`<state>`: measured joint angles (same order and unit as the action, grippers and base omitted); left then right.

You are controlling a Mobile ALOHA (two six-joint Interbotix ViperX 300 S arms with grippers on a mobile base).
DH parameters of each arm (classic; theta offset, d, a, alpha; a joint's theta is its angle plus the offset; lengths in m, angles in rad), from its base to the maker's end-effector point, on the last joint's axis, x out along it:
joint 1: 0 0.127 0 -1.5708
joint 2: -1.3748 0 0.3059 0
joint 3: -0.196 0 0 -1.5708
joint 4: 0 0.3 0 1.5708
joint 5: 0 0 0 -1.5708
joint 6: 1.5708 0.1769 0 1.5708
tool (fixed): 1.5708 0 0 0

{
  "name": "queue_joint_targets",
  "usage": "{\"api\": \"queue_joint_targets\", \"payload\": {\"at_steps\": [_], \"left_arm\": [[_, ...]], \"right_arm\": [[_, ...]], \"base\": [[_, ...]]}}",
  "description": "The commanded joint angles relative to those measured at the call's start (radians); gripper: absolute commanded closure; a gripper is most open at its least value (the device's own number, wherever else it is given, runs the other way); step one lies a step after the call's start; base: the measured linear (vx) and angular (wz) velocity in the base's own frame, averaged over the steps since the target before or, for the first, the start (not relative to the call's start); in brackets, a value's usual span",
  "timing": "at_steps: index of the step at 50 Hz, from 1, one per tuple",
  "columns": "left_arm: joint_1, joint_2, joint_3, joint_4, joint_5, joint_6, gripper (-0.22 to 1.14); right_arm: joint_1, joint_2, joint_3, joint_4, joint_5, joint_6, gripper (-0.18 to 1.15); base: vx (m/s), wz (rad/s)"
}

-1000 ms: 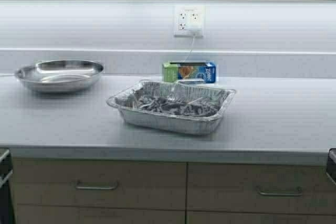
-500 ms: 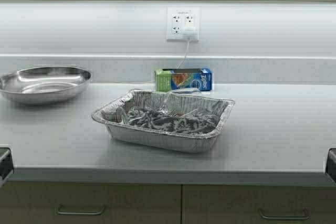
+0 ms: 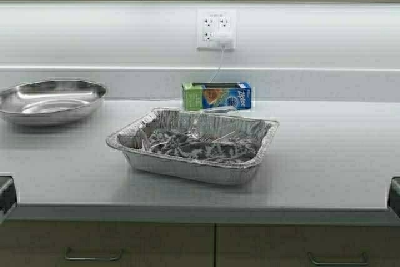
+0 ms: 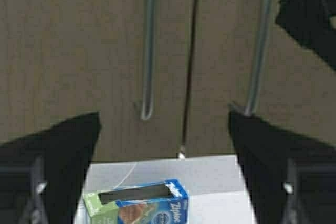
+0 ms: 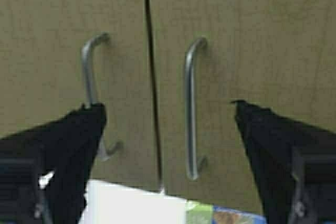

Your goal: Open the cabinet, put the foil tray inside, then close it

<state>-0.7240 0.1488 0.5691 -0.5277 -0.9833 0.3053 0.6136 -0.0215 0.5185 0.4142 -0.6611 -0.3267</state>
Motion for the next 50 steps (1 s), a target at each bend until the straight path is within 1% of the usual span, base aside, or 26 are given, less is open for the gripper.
{"api": "queue_joint_targets", "payload": {"at_steps": [1, 8, 18, 28, 33, 36, 39, 41, 45, 47, 48, 49, 50], "left_arm": [[0.003, 0.064, -0.109, -0.029, -0.02, 0.006, -0.1], [0.025, 0.143, -0.202, -0.035, -0.026, 0.008, -0.1], [0.051, 0.204, -0.293, -0.035, -0.025, 0.006, -0.1], [0.066, 0.219, -0.327, -0.035, -0.025, 0.008, -0.1], [0.071, 0.224, -0.342, -0.035, -0.017, 0.009, -0.05], [0.071, 0.232, -0.36, -0.035, -0.006, 0.011, 0.05], [0.071, 0.245, -0.39, -0.034, 0.026, 0.012, 0.24], [0.074, 0.253, -0.411, -0.035, 0.061, 0.014, 0.41], [0.078, 0.256, -0.445, -0.035, 0.16, 0.014, 0.84], [0.084, 0.252, -0.453, -0.035, 0.213, 0.012, 1.01], [0.087, 0.249, -0.454, -0.035, 0.239, 0.011, 1.05], [0.089, 0.245, -0.453, -0.035, 0.258, 0.008, 1.06], [0.091, 0.241, -0.449, -0.035, 0.279, 0.006, 1.04]], "right_arm": [[-0.002, 0.058, -0.103, 0.091, -0.018, -0.08, -0.06], [-0.003, 0.103, -0.163, 0.132, -0.018, -0.135, -0.05], [-0.015, 0.155, -0.229, 0.15, -0.018, -0.144, -0.05], [-0.018, 0.204, -0.276, 0.15, -0.018, -0.144, -0.05], [-0.017, 0.225, -0.304, 0.155, -0.017, -0.143, 0.0], [-0.017, 0.241, -0.322, 0.166, -0.015, -0.143, 0.09], [-0.017, 0.256, -0.339, 0.187, -0.014, -0.143, 0.28], [-0.017, 0.264, -0.348, 0.207, -0.014, -0.143, 0.45], [-0.017, 0.267, -0.354, 0.233, -0.008, -0.141, 0.84], [-0.017, 0.259, -0.348, 0.236, -0.002, -0.141, 1.0], [-0.017, 0.253, -0.342, 0.239, 0.003, -0.141, 1.04], [-0.017, 0.247, -0.334, 0.239, 0.006, -0.141, 1.05], [-0.017, 0.232, -0.321, 0.241, 0.015, -0.14, 1.03]], "base": [[0.0, 0.0], [0.0, 0.0], [0.0, 0.0], [0.0, 0.0], [-0.01, 0.0], [-0.02, 0.0], [-0.03, -0.01], [-0.03, -0.02], [-0.05, -0.04], [-0.06, -0.03], [-0.07, 0.0], [-0.07, 0.04], [-0.07, 0.08]]}}
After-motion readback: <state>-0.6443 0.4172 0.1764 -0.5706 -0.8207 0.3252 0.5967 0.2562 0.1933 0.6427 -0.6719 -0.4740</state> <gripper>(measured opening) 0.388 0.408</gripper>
